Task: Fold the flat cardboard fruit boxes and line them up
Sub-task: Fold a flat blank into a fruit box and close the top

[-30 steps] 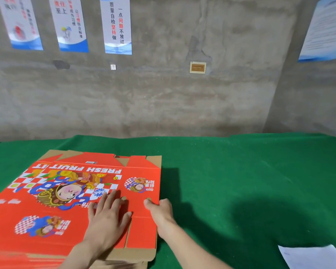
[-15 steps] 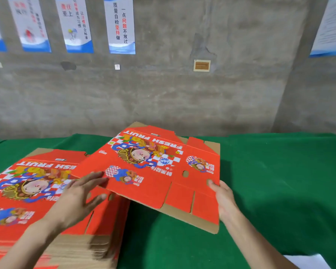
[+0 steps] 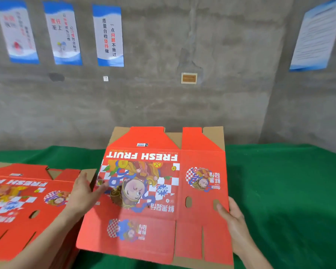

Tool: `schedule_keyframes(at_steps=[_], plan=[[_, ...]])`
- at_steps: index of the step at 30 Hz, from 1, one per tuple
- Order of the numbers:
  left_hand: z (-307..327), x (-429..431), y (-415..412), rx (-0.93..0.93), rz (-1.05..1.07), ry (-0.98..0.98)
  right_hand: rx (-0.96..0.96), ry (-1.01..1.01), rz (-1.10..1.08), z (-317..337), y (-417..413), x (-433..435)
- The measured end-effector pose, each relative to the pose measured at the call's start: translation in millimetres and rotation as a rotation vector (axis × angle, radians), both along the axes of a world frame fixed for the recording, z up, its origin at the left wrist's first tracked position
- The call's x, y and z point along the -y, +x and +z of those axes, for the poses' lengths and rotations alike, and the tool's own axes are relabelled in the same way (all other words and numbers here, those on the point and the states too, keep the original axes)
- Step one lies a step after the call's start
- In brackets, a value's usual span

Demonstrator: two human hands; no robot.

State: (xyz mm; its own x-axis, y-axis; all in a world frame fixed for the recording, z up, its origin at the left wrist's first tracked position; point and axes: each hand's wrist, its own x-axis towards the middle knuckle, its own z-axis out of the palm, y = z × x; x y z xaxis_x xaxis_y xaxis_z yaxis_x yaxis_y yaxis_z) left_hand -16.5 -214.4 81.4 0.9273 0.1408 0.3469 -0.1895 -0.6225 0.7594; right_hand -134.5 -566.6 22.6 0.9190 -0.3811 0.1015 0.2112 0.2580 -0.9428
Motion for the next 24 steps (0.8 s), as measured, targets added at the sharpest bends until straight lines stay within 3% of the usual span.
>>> schedule_keyframes(at_steps=[4,9,13,15,18,21,24], plan=[[15.3,-20.6,21.2,-0.272,-0.095,-0.603,0.022,-0.032,0.039,-7.5,-3.2,15.8],[25.5,-37.8,29.6,-0.369,-0.295,-0.773,-0.095,-0.328,0.041,-13.7,21.5,23.3],[26.4,-25.9,15.1,-0.105,-0.249,-0.759,-0.31,-0.744,-0.12,11.7,58.6,6.9],[24.0,-5.6,-2.7,-0.003,-0.232,-0.727,-0.239,-0.832,-0.191,40.3,68.0,-22.7],[13.8,30.0,-31.0,0.129,-0.216,-0.596,-0.02,-0.734,-0.012,81.2,63.4,-90.2],[-4.6,65.9,-57.9,0.299,-0.206,-0.441,-0.02,-0.53,0.345,103.3,46.0,-159.6],[-20.8,91.7,-79.8,0.4,-0.234,-0.304,-0.023,-0.582,0.215,106.2,35.8,-191.6]])
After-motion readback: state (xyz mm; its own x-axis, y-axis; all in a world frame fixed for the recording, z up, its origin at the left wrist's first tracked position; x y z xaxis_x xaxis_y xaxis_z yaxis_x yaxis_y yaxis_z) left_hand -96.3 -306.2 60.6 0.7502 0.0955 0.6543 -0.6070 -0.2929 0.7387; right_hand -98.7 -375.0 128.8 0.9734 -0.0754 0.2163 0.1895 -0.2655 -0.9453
